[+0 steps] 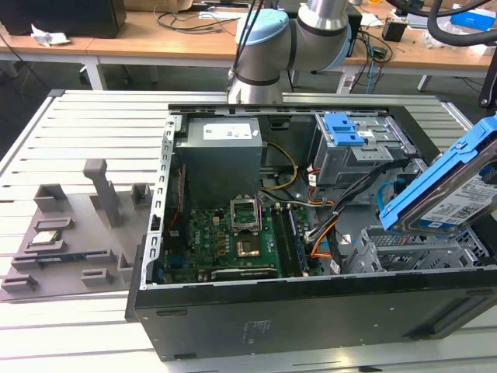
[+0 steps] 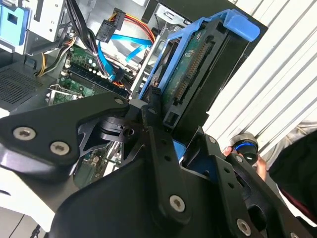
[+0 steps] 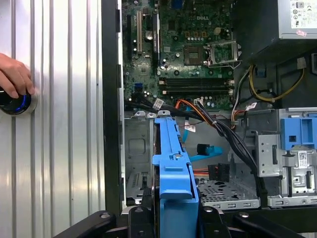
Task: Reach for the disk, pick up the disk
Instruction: 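Pick up the disk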
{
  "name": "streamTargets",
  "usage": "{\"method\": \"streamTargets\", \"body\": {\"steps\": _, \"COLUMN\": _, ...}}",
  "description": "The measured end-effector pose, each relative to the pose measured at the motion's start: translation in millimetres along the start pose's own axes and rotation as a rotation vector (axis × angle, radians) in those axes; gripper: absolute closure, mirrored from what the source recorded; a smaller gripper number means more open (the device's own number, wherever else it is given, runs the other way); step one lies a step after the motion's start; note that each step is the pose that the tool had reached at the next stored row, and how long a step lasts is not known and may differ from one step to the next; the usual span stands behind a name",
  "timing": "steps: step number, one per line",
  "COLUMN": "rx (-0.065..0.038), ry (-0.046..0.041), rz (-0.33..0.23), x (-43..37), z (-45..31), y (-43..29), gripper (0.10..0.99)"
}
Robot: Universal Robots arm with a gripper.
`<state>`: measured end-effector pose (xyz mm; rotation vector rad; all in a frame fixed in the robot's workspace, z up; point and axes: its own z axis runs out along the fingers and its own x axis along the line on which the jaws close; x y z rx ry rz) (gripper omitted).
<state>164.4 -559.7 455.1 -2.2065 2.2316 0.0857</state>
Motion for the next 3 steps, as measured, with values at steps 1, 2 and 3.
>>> {"method": "streamTargets", "body": {"steps": 1, "rx": 0.0, "ry": 0.0, "rz": 0.0, "x": 0.0, "z": 0.0, "y": 0.0, "gripper": 0.718}}
{"method": "streamTargets", "body": {"steps": 2, "rx": 0.0, "ry": 0.0, "rz": 0.0, "x": 0.0, "z": 0.1, "y": 0.0, "gripper": 0.718}}
{"method": "streamTargets", "body": {"steps": 3, "rx": 0.0, "ry": 0.0, "rz": 0.0, "x": 0.0, "z": 0.1, "y": 0.0, "gripper": 0.718}}
